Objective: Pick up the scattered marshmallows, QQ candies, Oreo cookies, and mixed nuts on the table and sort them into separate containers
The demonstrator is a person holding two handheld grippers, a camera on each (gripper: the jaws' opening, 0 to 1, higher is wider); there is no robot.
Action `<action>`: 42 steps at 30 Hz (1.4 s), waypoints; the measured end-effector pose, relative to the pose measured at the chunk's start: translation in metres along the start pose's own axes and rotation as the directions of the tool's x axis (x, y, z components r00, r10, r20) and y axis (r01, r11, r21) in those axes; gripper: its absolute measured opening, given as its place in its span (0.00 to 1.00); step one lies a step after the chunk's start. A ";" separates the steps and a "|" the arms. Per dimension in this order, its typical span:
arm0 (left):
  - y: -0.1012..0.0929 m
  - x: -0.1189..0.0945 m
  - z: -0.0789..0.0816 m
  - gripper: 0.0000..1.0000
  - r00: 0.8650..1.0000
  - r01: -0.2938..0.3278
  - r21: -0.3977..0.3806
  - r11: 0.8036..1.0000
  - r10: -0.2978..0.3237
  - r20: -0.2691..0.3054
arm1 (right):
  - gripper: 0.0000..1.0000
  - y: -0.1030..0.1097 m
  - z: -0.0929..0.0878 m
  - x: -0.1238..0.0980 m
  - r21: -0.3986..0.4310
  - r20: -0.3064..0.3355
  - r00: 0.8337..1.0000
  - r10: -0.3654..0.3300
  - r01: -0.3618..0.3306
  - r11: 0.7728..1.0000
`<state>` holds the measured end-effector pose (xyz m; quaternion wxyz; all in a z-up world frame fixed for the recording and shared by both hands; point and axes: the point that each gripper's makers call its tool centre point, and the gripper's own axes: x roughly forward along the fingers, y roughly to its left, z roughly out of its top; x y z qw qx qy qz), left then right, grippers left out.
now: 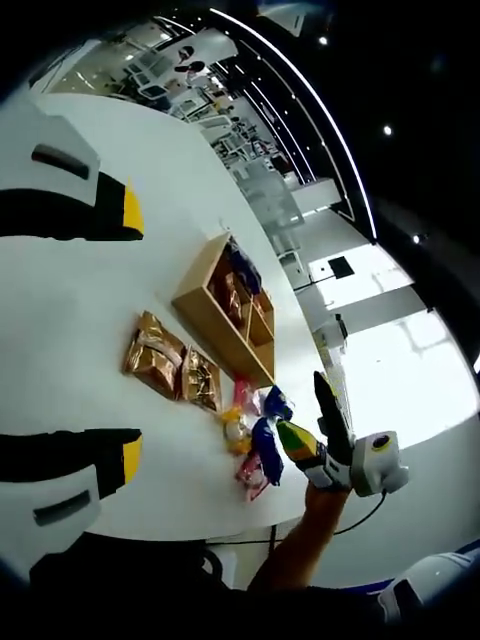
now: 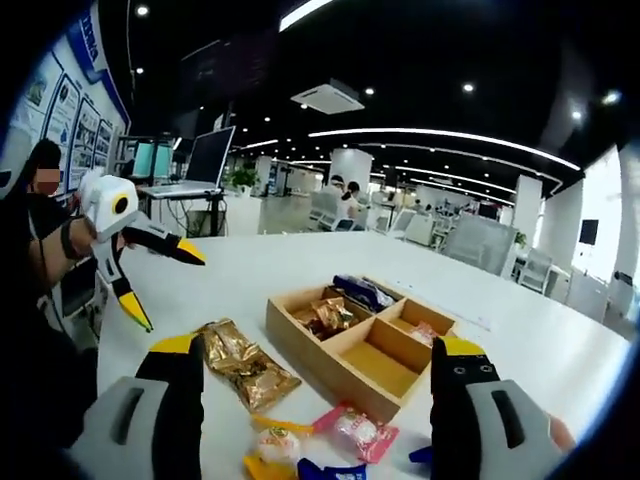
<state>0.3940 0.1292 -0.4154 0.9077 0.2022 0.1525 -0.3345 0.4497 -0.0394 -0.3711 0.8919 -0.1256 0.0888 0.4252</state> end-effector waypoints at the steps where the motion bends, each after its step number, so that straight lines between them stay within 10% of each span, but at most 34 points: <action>1: 0.000 0.000 0.001 0.80 1.000 0.000 0.002 1.000 0.000 0.001 | 0.90 0.000 -0.001 -0.002 0.002 0.000 1.000 -0.003 0.003 1.000; 42: -0.007 0.000 0.010 0.81 0.999 0.025 -0.023 0.999 -0.024 0.032 | 0.90 0.004 -0.028 -0.068 0.110 -0.039 0.997 -0.067 0.071 0.991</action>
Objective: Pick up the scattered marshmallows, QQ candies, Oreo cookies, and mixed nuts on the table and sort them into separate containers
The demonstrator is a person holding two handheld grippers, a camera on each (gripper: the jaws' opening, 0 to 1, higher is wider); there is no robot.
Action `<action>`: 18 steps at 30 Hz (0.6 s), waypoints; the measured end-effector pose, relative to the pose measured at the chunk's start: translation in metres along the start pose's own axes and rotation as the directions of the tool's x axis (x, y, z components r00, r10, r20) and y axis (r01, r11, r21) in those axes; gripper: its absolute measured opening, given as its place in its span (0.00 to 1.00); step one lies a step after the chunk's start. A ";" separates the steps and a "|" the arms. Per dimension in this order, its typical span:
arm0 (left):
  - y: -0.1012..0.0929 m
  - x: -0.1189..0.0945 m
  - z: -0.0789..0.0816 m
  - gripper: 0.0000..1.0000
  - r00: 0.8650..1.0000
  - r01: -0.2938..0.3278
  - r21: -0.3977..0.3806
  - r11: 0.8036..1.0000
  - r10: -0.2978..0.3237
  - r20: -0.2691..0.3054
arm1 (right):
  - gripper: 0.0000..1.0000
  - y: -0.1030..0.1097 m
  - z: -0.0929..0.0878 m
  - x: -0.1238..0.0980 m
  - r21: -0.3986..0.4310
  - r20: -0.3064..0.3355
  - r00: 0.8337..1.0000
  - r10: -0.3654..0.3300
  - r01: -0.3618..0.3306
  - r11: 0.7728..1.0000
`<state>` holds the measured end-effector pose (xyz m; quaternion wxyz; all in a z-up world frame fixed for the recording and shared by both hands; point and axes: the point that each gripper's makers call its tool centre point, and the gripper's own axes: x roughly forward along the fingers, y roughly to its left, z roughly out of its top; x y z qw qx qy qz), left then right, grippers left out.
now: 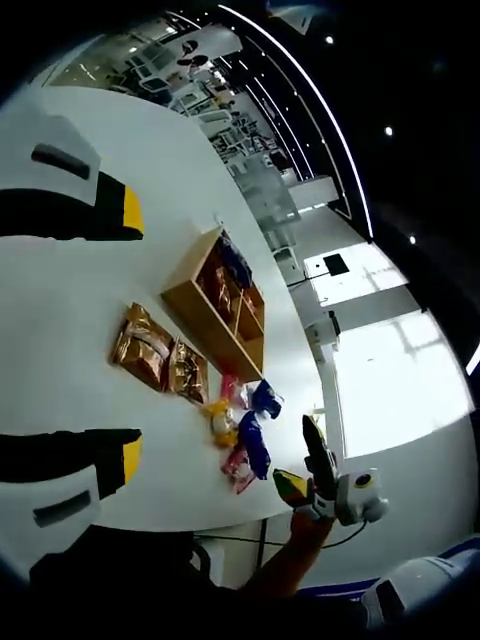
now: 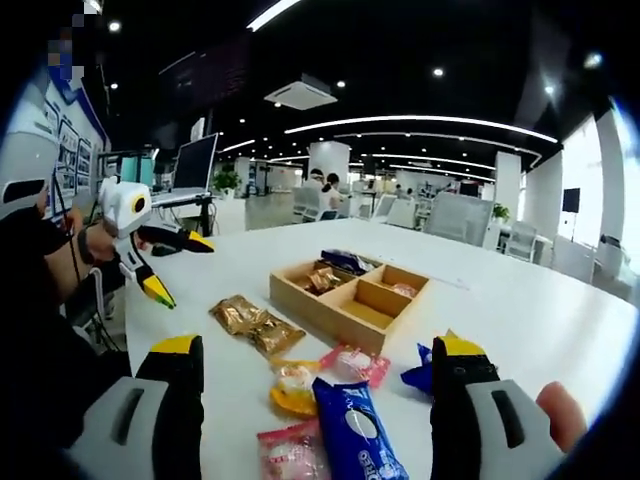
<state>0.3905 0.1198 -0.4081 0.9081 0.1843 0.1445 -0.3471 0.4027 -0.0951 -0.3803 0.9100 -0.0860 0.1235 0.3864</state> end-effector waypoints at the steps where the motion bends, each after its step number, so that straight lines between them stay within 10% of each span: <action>1: 0.000 0.000 0.000 0.81 1.000 0.000 0.000 1.000 0.000 0.001 | 0.90 -0.001 -0.001 -0.001 -0.002 -0.002 1.000 -0.003 0.003 1.000; 18: 0.001 0.000 0.004 0.81 1.000 -0.004 0.008 1.000 0.004 0.002 | 0.90 -0.007 0.007 -0.013 -0.013 0.011 1.000 -0.022 0.023 1.000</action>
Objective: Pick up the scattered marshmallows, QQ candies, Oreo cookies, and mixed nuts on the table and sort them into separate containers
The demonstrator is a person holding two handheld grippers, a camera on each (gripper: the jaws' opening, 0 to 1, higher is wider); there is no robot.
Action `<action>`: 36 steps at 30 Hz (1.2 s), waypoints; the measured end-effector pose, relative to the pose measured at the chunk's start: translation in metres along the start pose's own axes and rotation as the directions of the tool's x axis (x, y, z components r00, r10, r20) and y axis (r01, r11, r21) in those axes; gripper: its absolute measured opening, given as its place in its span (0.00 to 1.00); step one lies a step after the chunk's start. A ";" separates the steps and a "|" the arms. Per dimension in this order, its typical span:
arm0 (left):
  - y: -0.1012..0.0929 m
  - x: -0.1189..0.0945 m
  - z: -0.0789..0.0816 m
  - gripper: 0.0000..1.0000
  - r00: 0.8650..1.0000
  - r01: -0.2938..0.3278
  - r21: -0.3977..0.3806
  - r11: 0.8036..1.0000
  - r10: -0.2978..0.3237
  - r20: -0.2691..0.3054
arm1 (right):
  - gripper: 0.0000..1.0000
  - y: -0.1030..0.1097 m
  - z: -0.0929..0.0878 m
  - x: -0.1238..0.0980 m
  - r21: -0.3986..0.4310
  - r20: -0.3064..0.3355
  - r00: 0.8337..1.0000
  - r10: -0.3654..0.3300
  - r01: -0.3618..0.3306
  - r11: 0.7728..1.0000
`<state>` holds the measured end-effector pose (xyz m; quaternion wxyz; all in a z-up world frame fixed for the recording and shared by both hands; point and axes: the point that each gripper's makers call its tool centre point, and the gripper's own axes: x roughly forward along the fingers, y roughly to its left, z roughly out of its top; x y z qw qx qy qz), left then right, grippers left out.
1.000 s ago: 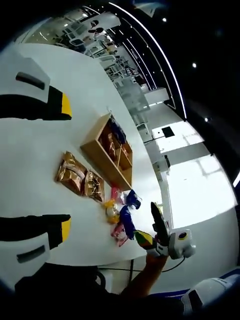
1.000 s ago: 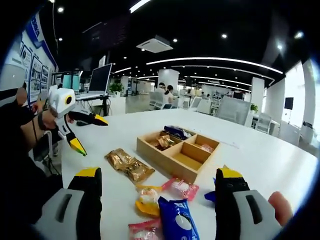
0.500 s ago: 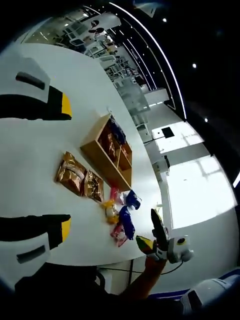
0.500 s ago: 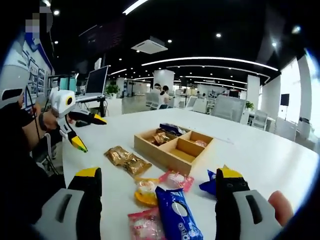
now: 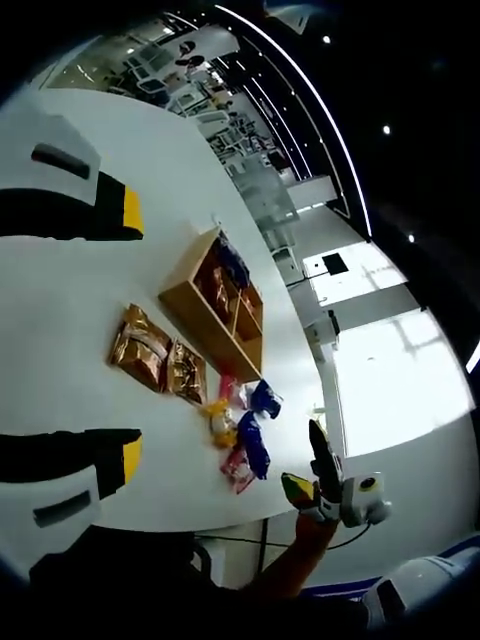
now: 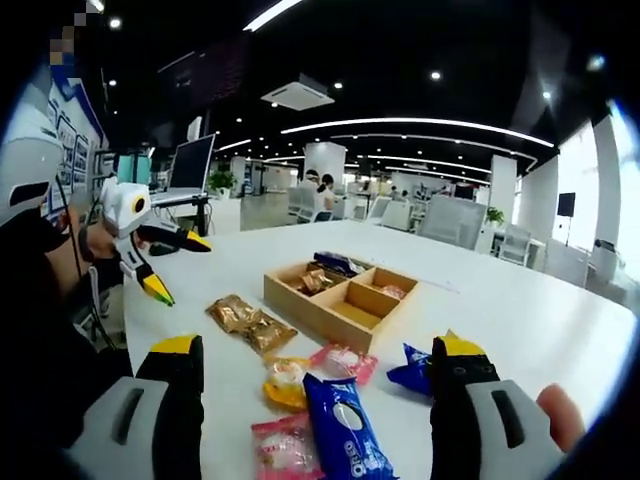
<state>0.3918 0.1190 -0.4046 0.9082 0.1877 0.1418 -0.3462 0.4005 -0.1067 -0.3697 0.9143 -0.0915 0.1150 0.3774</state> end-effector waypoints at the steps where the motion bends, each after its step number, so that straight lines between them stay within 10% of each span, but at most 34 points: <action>1: 0.001 0.000 0.000 0.81 1.000 -0.005 -0.002 1.000 0.005 0.001 | 0.90 0.000 0.000 0.000 0.000 0.001 1.000 -0.001 0.001 1.000; 36: -0.006 0.008 -0.009 0.81 1.000 0.007 0.016 1.000 -0.007 -0.010 | 0.90 -0.006 -0.006 0.006 -0.003 -0.023 0.999 -0.026 0.026 1.000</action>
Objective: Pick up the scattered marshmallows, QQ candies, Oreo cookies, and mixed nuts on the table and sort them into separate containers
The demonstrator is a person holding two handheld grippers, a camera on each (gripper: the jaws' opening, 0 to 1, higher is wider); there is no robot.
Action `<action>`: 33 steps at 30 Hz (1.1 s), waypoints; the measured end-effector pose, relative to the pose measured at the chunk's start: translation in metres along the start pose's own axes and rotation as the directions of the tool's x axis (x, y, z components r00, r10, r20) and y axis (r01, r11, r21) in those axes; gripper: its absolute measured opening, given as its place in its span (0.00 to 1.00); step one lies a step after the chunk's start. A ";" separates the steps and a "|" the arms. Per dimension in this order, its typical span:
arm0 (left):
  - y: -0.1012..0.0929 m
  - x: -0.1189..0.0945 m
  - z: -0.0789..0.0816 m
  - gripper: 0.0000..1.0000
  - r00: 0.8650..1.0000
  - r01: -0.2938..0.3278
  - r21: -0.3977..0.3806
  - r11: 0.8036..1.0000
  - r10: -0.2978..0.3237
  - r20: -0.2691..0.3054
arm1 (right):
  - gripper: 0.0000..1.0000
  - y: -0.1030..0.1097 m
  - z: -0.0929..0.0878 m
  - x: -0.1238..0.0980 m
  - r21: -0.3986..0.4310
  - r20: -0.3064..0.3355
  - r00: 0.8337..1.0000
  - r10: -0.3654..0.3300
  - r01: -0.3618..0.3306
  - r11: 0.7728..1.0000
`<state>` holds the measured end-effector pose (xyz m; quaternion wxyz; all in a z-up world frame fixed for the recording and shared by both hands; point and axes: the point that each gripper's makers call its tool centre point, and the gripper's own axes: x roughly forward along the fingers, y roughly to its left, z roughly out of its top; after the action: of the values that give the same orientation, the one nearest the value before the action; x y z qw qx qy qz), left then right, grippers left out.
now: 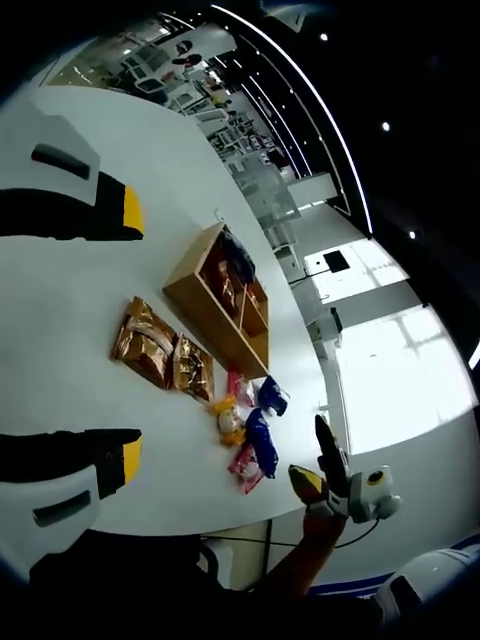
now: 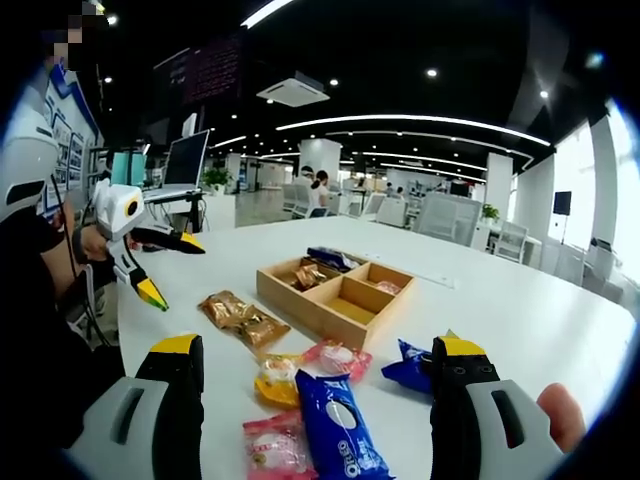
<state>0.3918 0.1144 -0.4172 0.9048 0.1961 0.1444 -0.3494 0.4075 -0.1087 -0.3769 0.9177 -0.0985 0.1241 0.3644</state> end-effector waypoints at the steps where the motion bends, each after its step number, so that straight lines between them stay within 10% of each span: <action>1: 0.000 0.000 0.000 0.81 1.000 0.000 0.000 1.000 0.000 0.000 | 0.90 0.000 0.000 0.000 0.002 -0.001 1.000 0.002 -0.002 1.000; 33: -0.012 0.011 -0.006 0.78 0.999 0.021 0.046 0.999 -0.019 -0.028 | 0.90 0.002 -0.002 -0.002 0.000 -0.008 1.000 0.002 -0.002 1.000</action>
<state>0.3905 0.1024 -0.4303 0.8944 0.2202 0.1507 -0.3590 0.4040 -0.1092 -0.3779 0.9168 -0.0997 0.1279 0.3648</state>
